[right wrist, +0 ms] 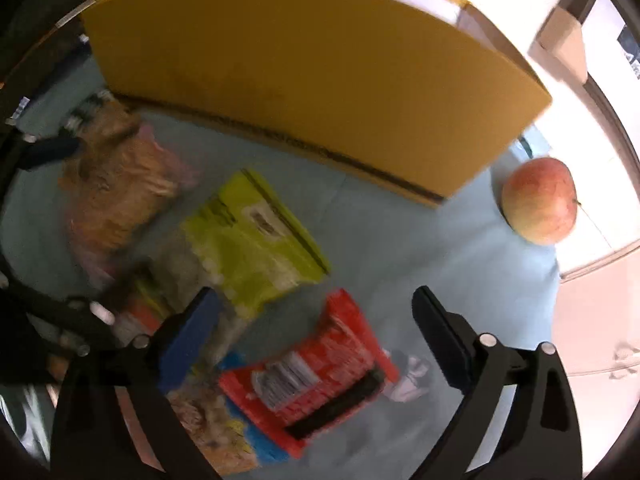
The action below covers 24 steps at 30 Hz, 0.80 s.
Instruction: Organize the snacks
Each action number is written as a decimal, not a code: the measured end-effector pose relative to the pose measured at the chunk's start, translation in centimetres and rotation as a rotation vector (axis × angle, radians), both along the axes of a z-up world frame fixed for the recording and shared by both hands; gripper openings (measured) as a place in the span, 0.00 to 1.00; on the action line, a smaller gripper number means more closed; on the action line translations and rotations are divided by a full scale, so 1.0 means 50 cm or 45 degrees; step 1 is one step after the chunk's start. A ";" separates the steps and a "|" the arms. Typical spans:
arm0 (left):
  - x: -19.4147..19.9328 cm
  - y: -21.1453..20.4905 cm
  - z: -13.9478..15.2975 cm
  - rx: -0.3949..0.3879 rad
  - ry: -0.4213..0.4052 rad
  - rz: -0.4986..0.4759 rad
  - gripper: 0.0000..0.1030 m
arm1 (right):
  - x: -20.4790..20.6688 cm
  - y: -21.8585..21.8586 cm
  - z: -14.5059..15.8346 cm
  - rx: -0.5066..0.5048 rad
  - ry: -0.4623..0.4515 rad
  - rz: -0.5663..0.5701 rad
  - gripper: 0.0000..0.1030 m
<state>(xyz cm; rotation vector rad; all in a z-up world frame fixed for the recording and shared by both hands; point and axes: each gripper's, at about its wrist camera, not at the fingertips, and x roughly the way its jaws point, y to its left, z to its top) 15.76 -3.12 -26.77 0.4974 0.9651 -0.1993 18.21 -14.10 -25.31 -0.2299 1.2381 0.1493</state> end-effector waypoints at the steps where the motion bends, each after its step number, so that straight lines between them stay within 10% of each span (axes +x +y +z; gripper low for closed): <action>1: -0.001 0.017 0.001 -0.020 0.009 0.009 0.98 | -0.001 -0.011 0.001 0.014 0.028 -0.028 0.95; 8: -0.036 0.095 0.068 -0.224 -0.197 0.069 0.98 | -0.060 -0.081 0.070 0.134 -0.061 -0.106 0.94; 11: -0.018 0.127 0.083 -0.155 -0.279 0.196 0.98 | -0.074 -0.119 0.057 0.166 0.001 -0.247 0.94; 16: 0.045 0.197 0.063 -0.091 -0.202 0.405 0.98 | -0.092 -0.080 0.026 0.191 -0.008 -0.269 0.94; 24: 0.069 0.203 0.050 -0.137 -0.124 0.370 0.98 | -0.104 -0.054 -0.044 0.082 0.144 -0.235 0.90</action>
